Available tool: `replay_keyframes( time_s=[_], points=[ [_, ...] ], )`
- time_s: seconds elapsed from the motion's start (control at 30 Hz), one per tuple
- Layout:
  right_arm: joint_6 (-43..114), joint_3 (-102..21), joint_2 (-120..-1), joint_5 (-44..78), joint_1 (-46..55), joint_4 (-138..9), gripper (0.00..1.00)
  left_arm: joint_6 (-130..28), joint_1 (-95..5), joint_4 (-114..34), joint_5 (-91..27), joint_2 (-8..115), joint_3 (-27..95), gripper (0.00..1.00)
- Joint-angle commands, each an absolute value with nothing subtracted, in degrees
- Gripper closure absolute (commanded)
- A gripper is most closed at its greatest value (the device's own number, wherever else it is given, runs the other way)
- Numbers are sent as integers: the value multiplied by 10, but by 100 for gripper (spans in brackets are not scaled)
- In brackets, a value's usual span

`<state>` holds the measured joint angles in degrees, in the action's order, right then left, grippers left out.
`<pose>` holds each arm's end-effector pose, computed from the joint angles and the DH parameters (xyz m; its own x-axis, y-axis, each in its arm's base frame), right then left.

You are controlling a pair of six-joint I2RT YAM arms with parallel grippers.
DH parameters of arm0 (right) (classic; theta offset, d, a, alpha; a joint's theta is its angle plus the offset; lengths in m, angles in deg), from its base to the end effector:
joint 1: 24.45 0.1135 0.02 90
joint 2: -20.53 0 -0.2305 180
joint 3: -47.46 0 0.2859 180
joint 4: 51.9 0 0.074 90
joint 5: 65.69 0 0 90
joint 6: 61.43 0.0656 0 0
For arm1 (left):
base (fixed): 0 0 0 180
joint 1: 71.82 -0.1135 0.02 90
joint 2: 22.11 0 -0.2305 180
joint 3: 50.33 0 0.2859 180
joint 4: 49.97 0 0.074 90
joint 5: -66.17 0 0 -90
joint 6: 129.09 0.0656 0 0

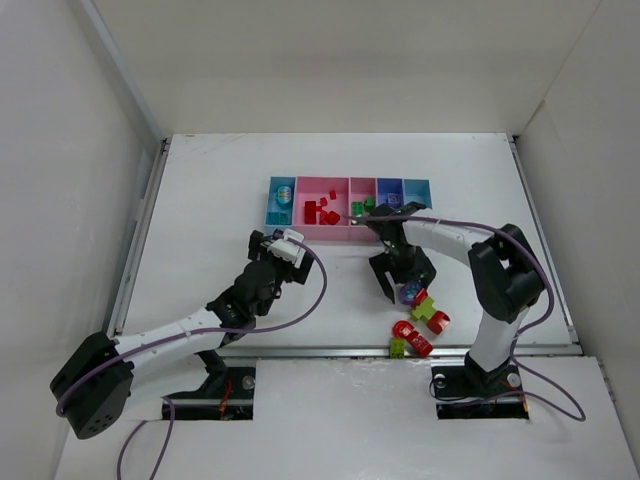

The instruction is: Sort the legos into containers by color

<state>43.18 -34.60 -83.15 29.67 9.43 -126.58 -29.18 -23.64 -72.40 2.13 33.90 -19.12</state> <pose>0.2732 0.1761 0.0936 -0.9407 -0.3291 0.0828 -0.3372 0.9341 -0.1175 0.2105 -0.1922 0.1792 0.0380 0.1896 -0.9811 0.3775 0.9063 0.1898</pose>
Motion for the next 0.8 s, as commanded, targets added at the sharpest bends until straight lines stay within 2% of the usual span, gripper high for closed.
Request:
replay_keyframes(
  time_s=[0.0, 0.07, 0.17, 0.2, 0.4, 0.53, 0.63, 0.77],
  points=[
    [452, -331, -824, 317, 99, -1294, 11, -290, -234, -751, 17, 330, -190, 10],
    [458, -336, -817, 323, 99, -1294, 16, -290, -234, -751, 17, 330, -190, 10],
    [458, -342, -812, 331, 104, -1299, 35, -290, -234, -751, 11, 330, -190, 10],
    [458, -342, -812, 331, 104, -1299, 47, -290, -234, -751, 11, 330, -190, 10],
    [458, -355, -818, 331, 104, -1299, 77, -290, -234, -751, 11, 325, -190, 10],
    [458, -395, -778, 330, 110, -1293, 97, -290, -234, -751, 11, 325, -190, 10],
    [452, -449, -724, 300, 110, -1264, 100, -285, -234, -751, 6, 325, -190, 10],
    [436, -506, -650, 258, 110, -1206, 100, -246, -234, -751, -29, 325, -190, 1]
  ],
)
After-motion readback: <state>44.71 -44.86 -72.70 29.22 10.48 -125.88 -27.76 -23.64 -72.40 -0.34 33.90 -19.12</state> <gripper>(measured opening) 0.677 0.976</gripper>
